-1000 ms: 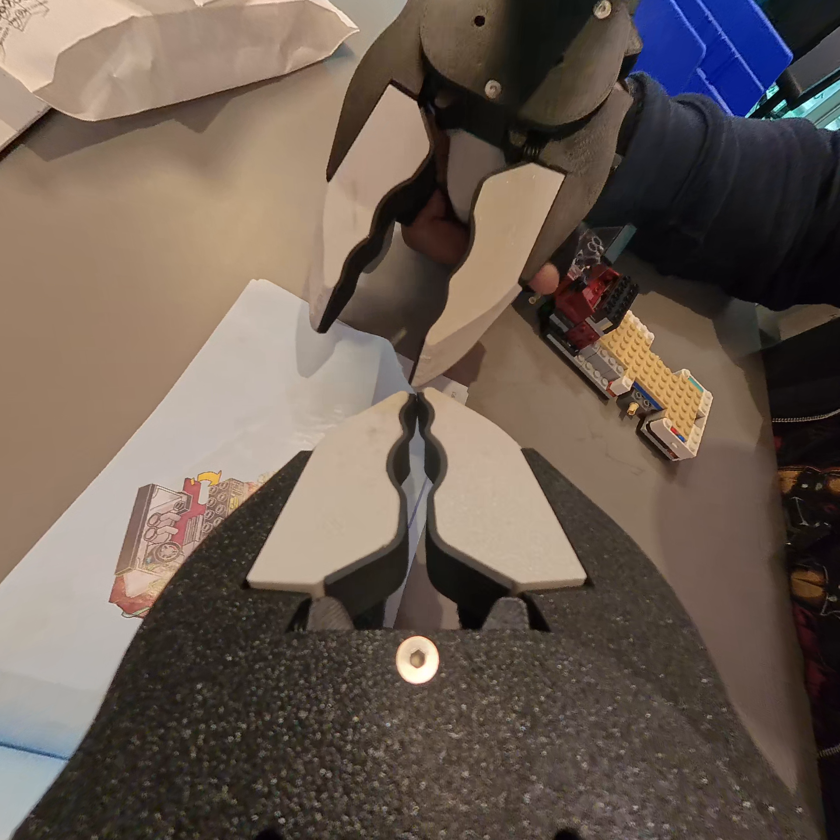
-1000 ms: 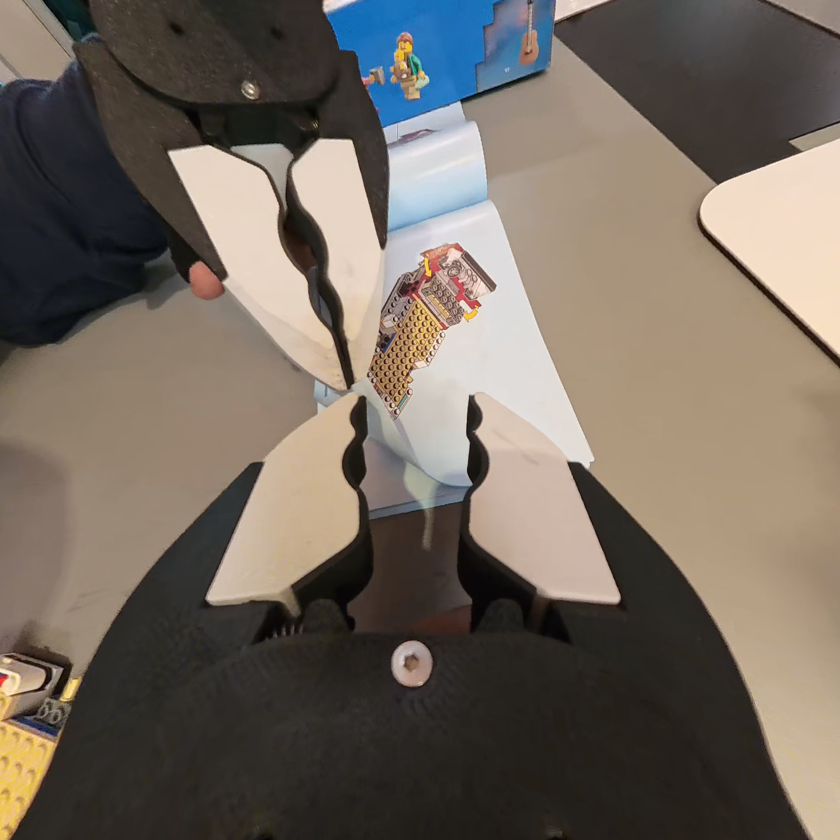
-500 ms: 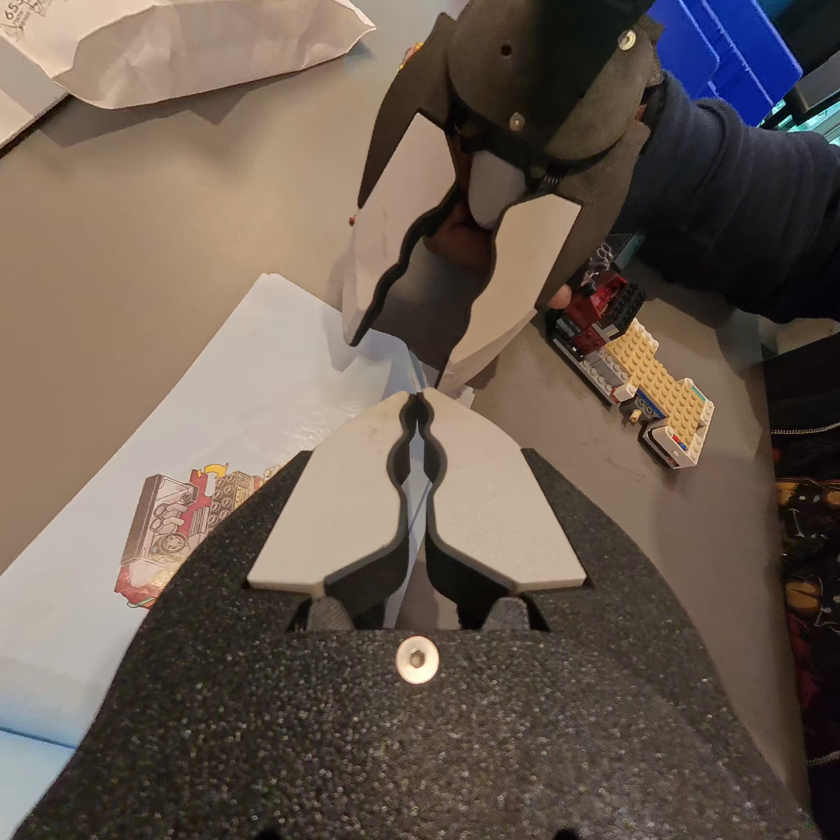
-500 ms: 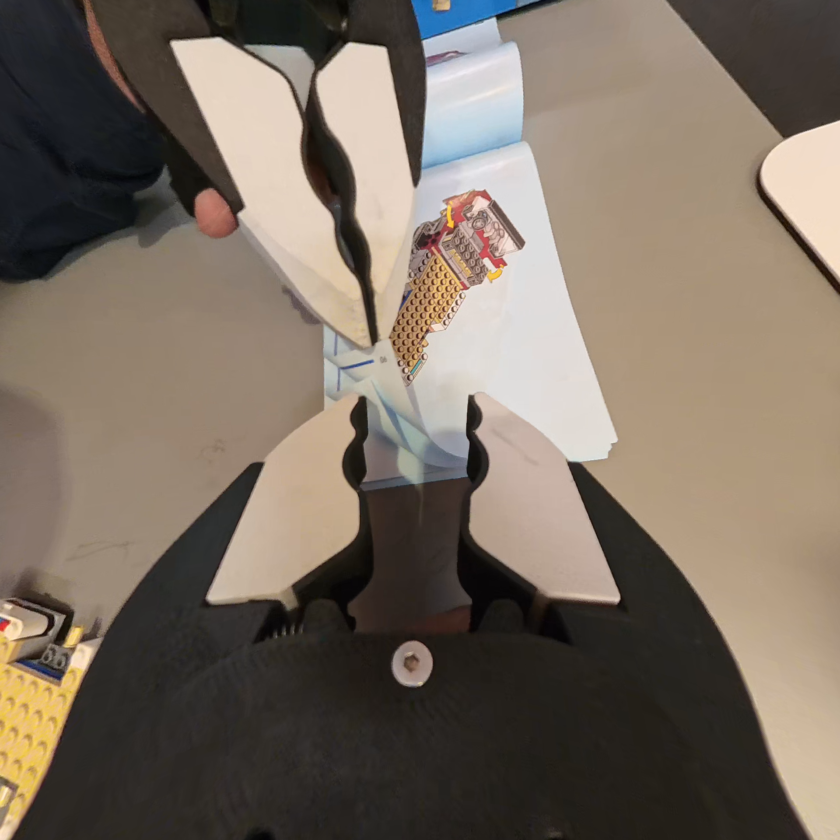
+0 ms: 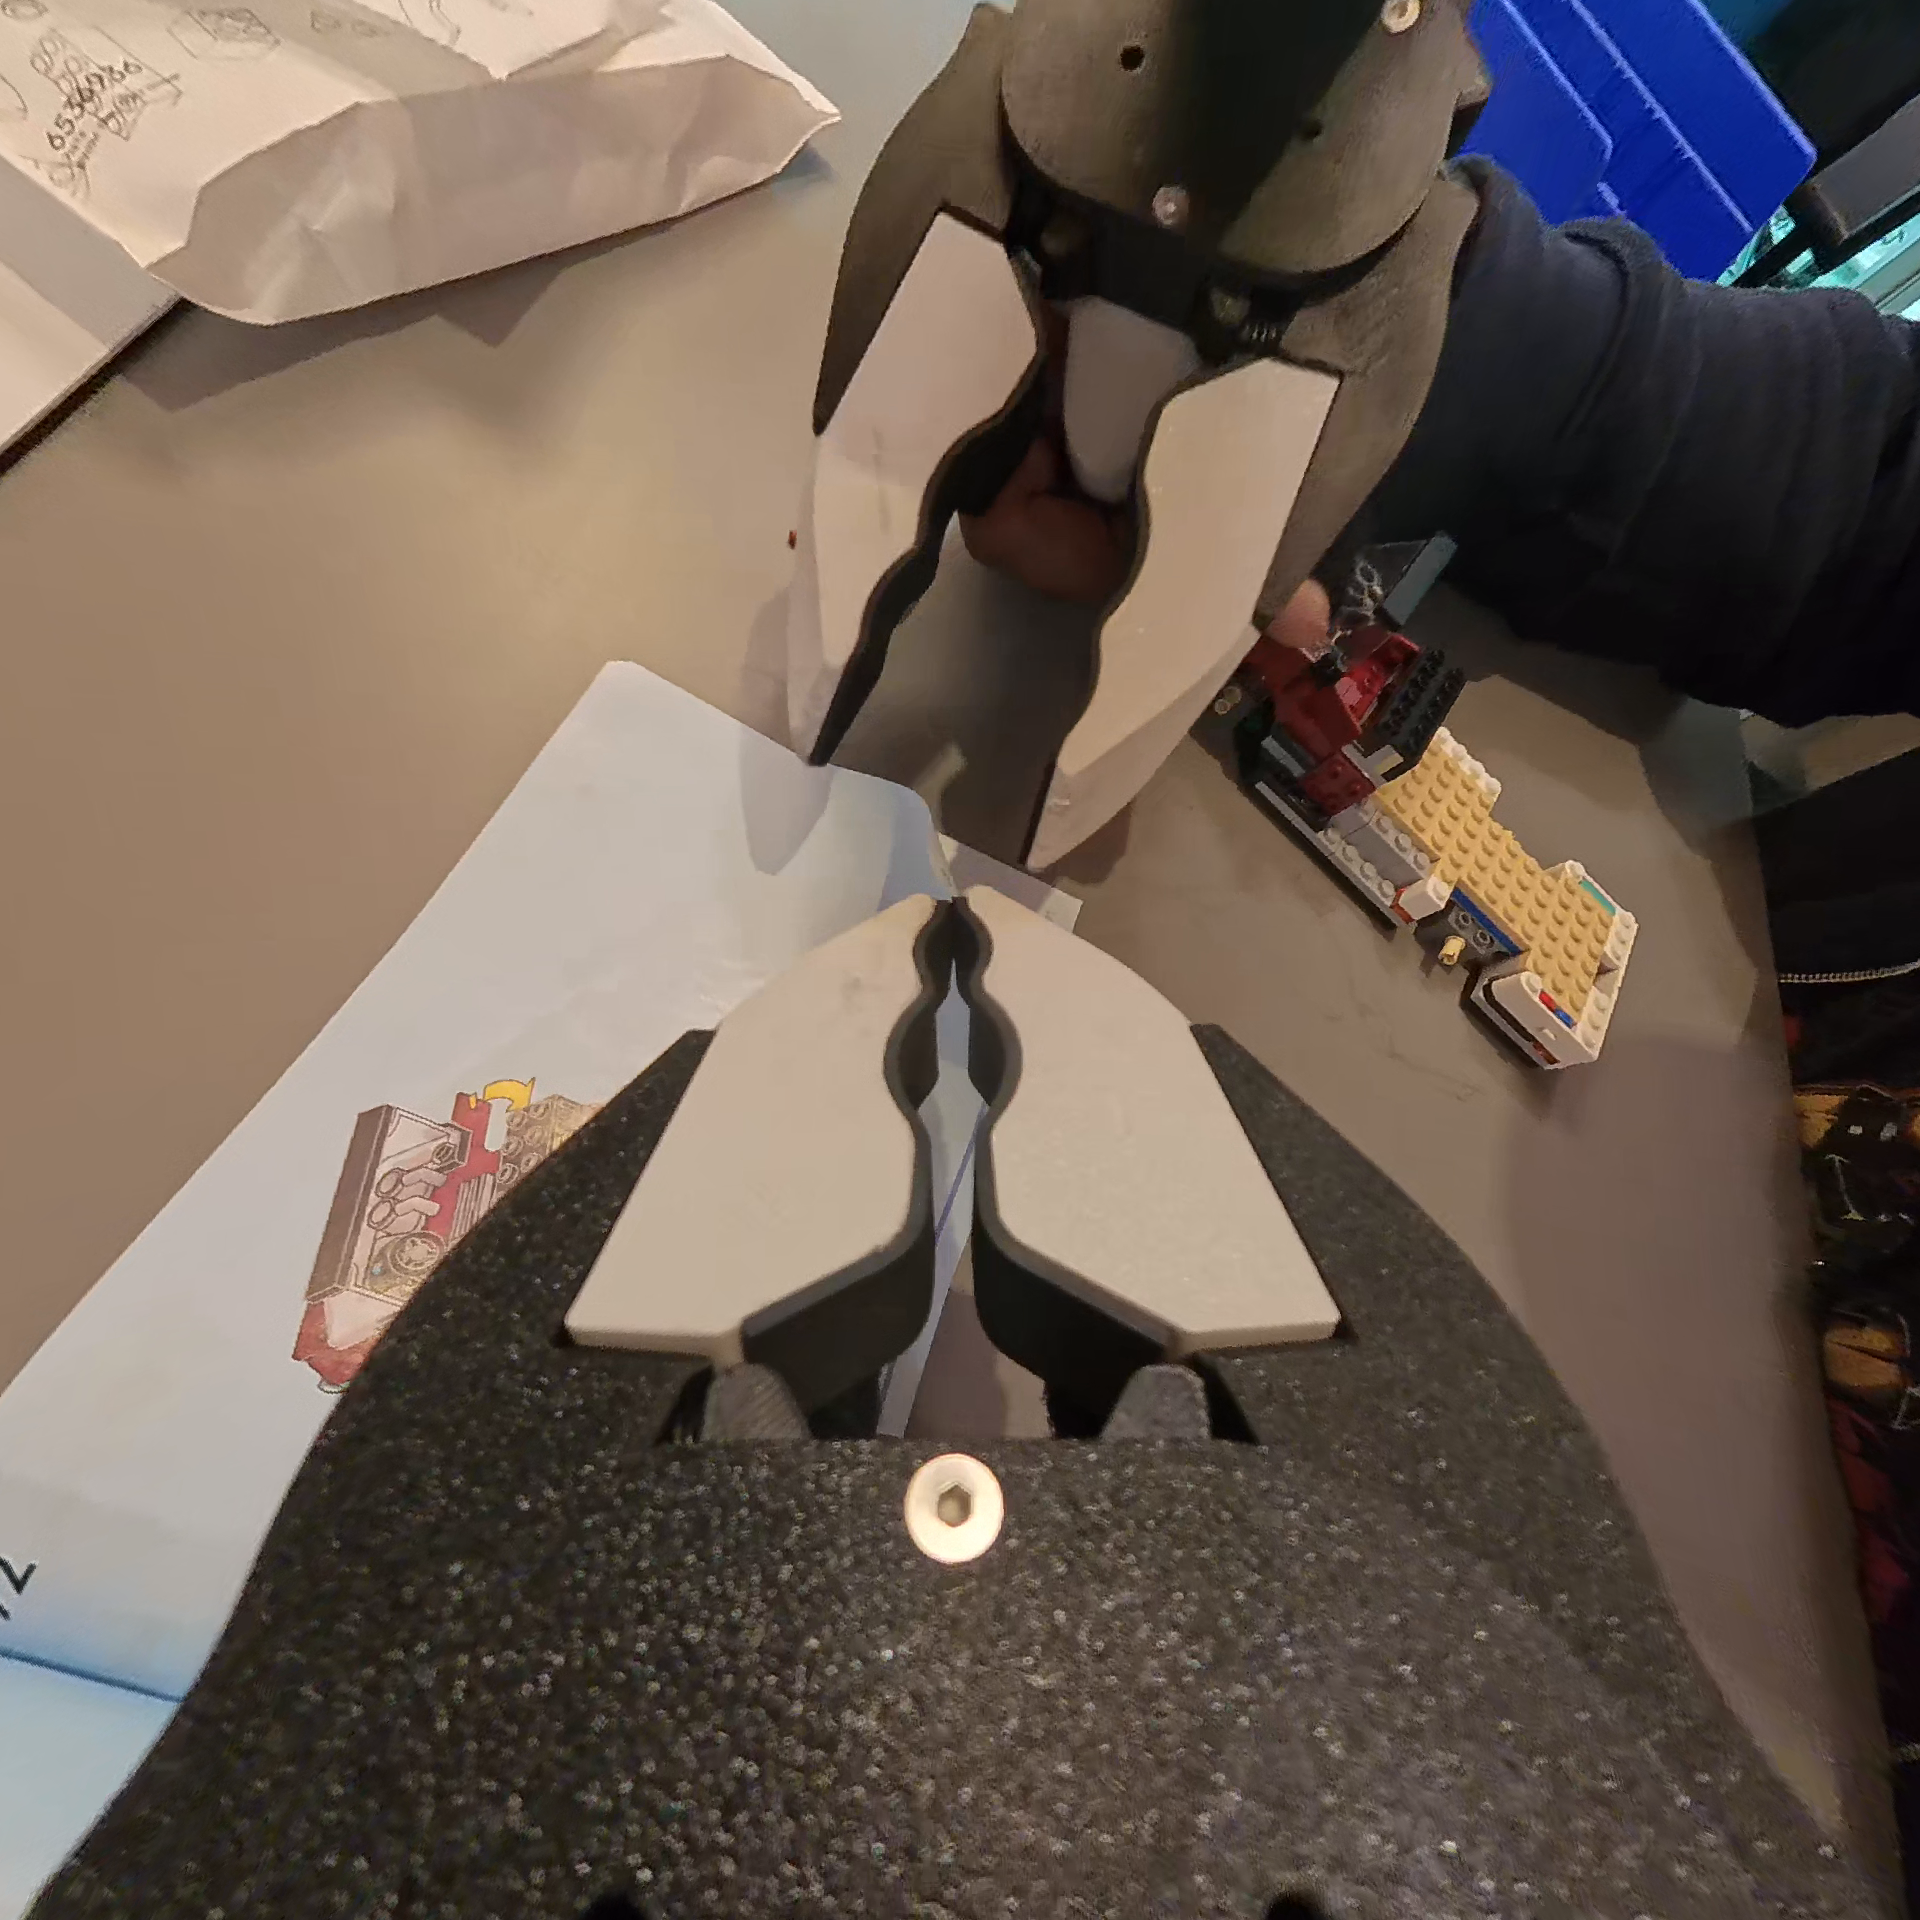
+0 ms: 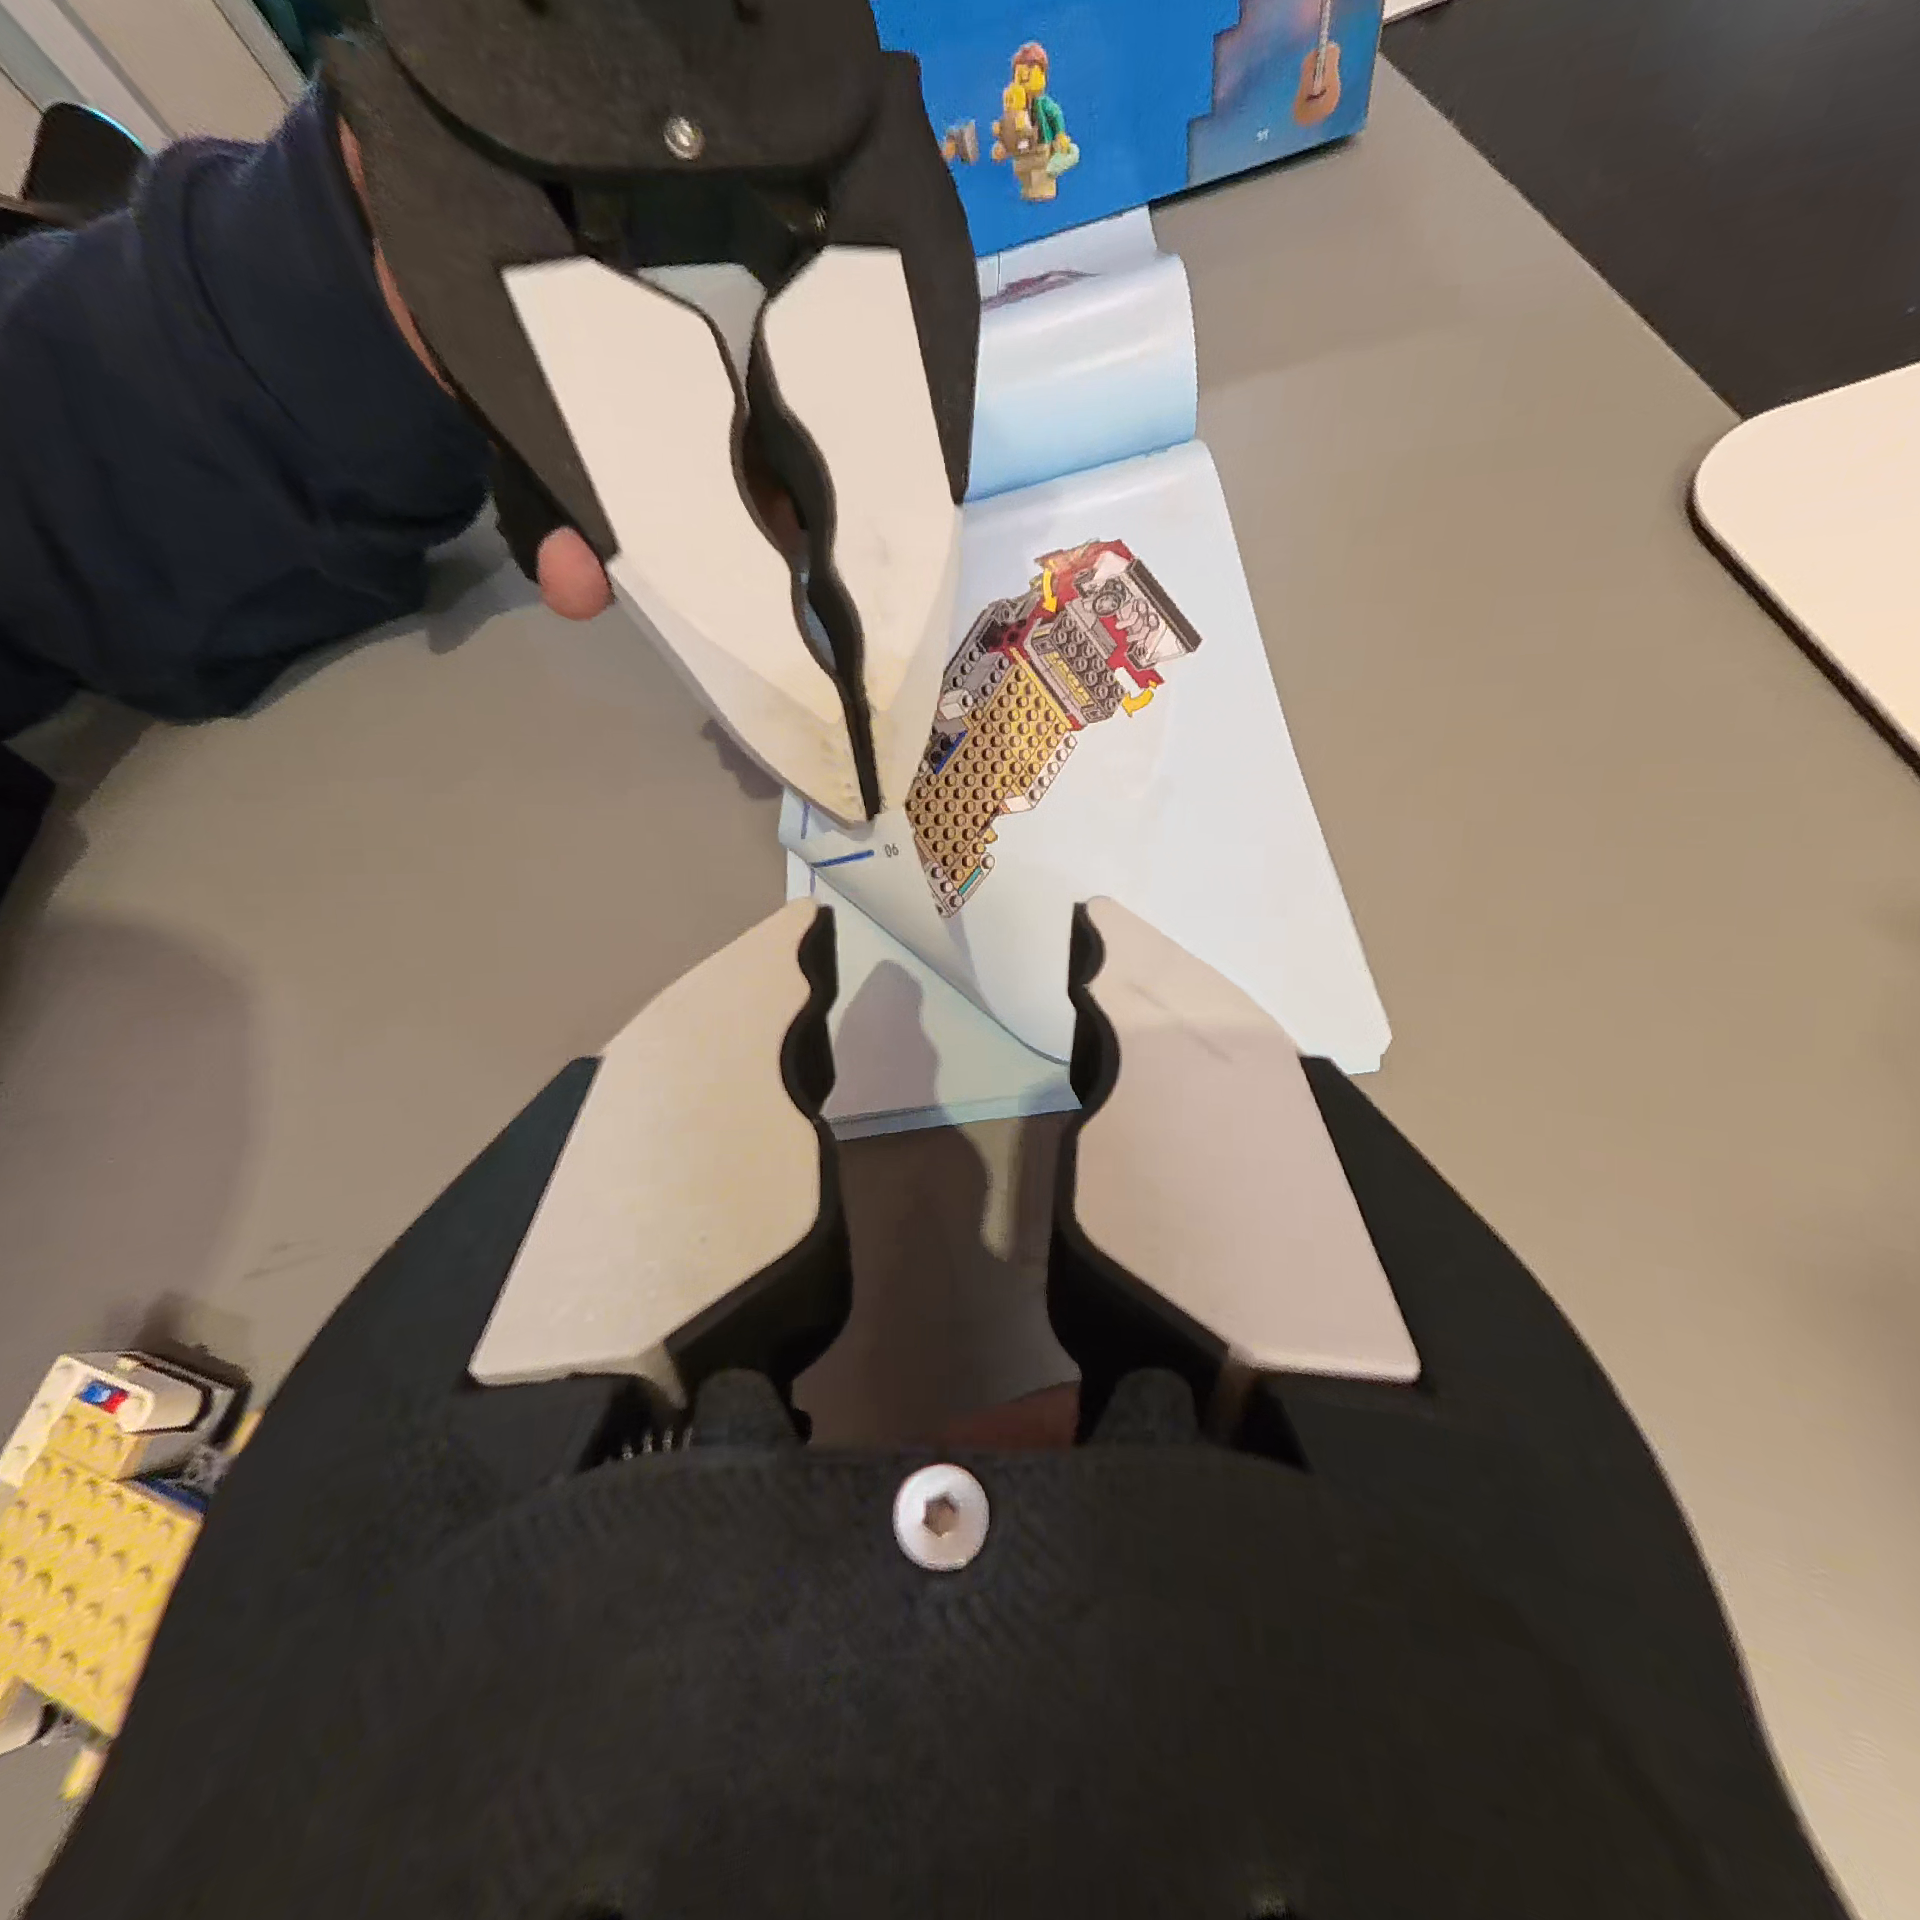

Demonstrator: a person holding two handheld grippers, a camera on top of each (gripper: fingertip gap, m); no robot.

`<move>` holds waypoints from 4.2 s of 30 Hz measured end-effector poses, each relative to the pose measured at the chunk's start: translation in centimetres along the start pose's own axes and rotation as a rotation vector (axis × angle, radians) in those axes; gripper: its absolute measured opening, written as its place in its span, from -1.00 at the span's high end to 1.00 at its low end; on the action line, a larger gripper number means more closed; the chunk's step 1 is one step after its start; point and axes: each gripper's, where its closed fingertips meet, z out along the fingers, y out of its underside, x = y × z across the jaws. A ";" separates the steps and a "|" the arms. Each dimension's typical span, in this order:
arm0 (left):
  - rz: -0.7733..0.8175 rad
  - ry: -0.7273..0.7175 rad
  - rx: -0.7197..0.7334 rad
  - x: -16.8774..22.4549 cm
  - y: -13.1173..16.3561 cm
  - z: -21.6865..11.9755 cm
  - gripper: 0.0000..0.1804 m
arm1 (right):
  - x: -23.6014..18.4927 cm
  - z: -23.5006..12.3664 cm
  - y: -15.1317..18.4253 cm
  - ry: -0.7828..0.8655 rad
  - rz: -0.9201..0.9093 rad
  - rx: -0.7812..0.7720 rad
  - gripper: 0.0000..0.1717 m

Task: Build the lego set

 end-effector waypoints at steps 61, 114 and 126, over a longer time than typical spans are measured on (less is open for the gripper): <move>0.151 -0.158 -0.076 0.0 0.4 0.4 1.00 | 1.8 0.3 1.2 0.251 -0.292 -0.072 0.64; -0.451 -1.091 0.662 -0.3 15.6 -26.2 0.61 | 0.0 15.2 -8.6 0.288 -0.388 -0.408 0.58; -0.378 -1.085 0.671 0.6 14.8 -25.9 0.61 | -2.3 12.2 -8.3 0.345 -0.322 -0.370 0.58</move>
